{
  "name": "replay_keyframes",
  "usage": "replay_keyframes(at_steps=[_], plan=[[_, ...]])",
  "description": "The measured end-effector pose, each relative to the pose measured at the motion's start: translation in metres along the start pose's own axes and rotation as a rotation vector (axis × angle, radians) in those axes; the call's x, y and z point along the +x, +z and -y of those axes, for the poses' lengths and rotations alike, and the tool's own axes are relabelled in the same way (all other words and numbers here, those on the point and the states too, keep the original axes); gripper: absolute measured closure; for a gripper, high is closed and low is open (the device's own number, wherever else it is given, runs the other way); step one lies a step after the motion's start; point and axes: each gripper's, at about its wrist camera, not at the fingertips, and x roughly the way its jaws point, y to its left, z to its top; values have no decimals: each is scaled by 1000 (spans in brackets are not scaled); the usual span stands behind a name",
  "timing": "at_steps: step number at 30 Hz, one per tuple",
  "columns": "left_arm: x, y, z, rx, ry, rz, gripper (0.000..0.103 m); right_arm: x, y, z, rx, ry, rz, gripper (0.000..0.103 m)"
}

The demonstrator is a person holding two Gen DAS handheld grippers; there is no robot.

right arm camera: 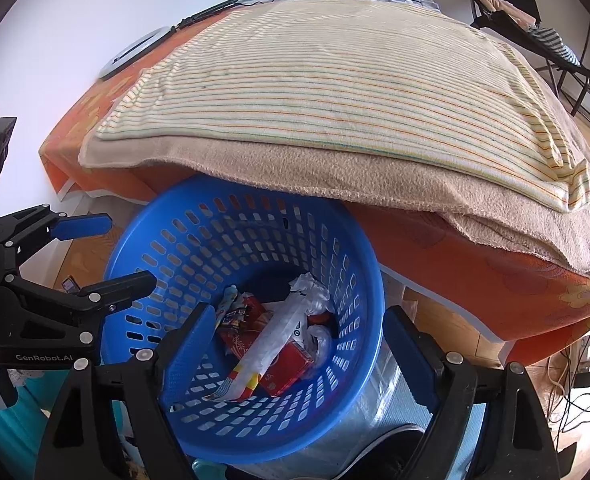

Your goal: Collect trash

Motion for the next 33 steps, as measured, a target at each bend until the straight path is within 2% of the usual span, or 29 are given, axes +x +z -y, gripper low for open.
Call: replay_keyframes(at_steps=[9,19,28,33], plan=[[-7,5,-7,-35,-1,17,19,-3,3,7,30,-15,1,14],[-30,20,-16,-82,-15,78,19,-17,16,15,61,-9,30,13],[-70,53,-23,-111,-31,191,19,-52,46,16,59,-5,141,13],[-94,77,-25,-96,-23,259,19,-72,68,15,33,-11,213,13]])
